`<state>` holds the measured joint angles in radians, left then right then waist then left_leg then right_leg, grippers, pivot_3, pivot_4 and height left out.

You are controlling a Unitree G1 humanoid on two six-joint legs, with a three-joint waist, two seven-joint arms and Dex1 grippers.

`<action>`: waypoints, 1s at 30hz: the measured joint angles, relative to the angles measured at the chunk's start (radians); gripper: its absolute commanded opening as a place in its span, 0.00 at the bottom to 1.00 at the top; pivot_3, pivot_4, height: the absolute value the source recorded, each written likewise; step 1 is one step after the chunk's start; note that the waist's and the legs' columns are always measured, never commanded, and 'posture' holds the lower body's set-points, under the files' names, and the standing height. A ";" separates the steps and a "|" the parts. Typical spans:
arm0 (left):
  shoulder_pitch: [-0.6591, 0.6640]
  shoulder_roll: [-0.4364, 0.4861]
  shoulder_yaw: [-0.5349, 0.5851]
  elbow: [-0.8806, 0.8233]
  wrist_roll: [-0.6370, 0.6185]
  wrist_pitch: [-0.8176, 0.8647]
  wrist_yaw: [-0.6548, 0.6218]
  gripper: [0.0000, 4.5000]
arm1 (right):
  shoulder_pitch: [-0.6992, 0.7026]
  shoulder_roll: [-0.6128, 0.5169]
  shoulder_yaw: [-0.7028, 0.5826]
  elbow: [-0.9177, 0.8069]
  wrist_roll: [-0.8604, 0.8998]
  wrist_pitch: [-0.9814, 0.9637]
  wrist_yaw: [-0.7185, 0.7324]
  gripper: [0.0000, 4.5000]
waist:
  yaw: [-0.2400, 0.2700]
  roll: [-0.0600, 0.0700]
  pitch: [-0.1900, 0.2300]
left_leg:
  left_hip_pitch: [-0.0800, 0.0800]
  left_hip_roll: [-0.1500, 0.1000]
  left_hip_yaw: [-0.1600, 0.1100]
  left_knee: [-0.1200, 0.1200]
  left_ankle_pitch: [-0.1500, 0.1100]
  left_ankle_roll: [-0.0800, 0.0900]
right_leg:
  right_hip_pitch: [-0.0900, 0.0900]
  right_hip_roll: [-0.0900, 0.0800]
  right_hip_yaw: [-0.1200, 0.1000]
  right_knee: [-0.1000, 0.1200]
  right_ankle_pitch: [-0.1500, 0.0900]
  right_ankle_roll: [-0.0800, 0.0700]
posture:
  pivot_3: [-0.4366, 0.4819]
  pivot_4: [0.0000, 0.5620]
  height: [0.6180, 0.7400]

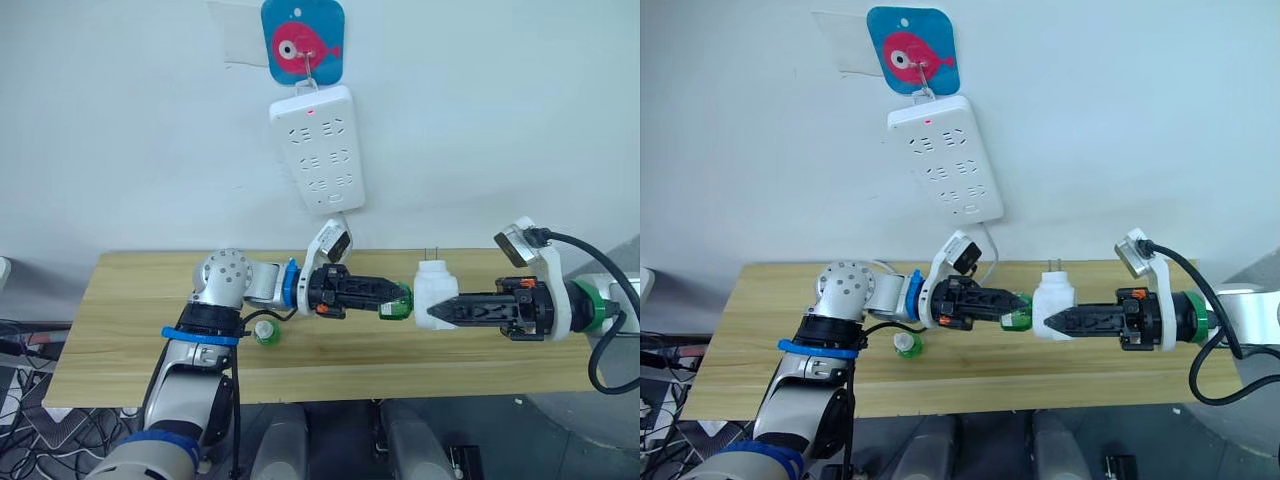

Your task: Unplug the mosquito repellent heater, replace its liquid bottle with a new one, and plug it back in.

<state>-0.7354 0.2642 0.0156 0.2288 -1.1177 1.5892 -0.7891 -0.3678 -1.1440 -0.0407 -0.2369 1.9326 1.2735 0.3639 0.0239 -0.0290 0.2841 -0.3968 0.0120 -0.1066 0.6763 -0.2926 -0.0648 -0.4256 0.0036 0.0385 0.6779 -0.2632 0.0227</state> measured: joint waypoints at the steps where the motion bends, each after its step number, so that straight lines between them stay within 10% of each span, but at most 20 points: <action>1: 0.005 -0.003 0.003 -0.006 0.003 0.001 0.010 0.94 | 0.005 -0.001 0.000 -0.001 0.000 0.000 0.008 0.66 | 0.000 0.000 0.000 | 0.000 0.000 0.000 0.000 0.001 -0.001 | 0.000 -0.001 0.000 0.000 0.000 0.000 | 0.62 0.49 1.00; 12: 0.086 0.151 -0.003 -0.215 0.087 -0.172 -0.057 0.99 | 0.041 -0.008 -0.012 0.065 0.004 0.010 0.093 0.66 | 0.001 0.000 0.000 | -0.001 -0.001 0.000 0.000 0.001 -0.002 | 0.000 -0.007 0.000 0.000 -0.001 0.001 | 0.65 0.47 1.00; 18: 0.235 0.212 -0.126 -0.496 0.445 -0.976 -0.388 0.99 | 0.087 -0.014 -0.059 0.109 0.008 0.018 0.127 0.66 | 0.022 0.002 0.000 | -0.001 -0.002 0.002 -0.001 0.001 -0.003 | 0.001 -0.008 0.001 -0.004 0.000 0.001 | 0.66 0.46 1.00; 23: 0.331 0.106 -0.188 -0.413 0.699 -1.620 -0.498 0.99 | 0.101 -0.013 -0.060 0.121 0.008 0.025 0.141 0.66 | 0.052 0.003 0.000 | -0.002 -0.002 0.002 0.000 0.001 -0.001 | 0.001 -0.008 0.002 -0.004 0.000 0.001 | 0.65 0.46 1.00; 30: 0.269 0.017 -0.215 -0.233 0.849 -2.045 -0.485 0.99 | 0.101 -0.005 -0.060 0.111 0.010 0.025 0.156 0.66 | 0.063 0.003 0.000 | -0.002 -0.004 0.003 0.001 -0.001 0.003 | 0.001 -0.006 0.002 -0.004 0.002 0.003 | 0.64 0.47 1.00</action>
<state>-0.4661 0.2811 -0.1992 -0.0045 -0.2688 -0.4561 -1.2741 -0.2665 -1.1494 -0.1007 -0.1264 1.9425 1.2982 0.5201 0.0872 -0.0262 0.2842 -0.3988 0.0083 -0.1034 0.6778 -0.2941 -0.0613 -0.4247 -0.0027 0.0408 0.6739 -0.2616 0.0259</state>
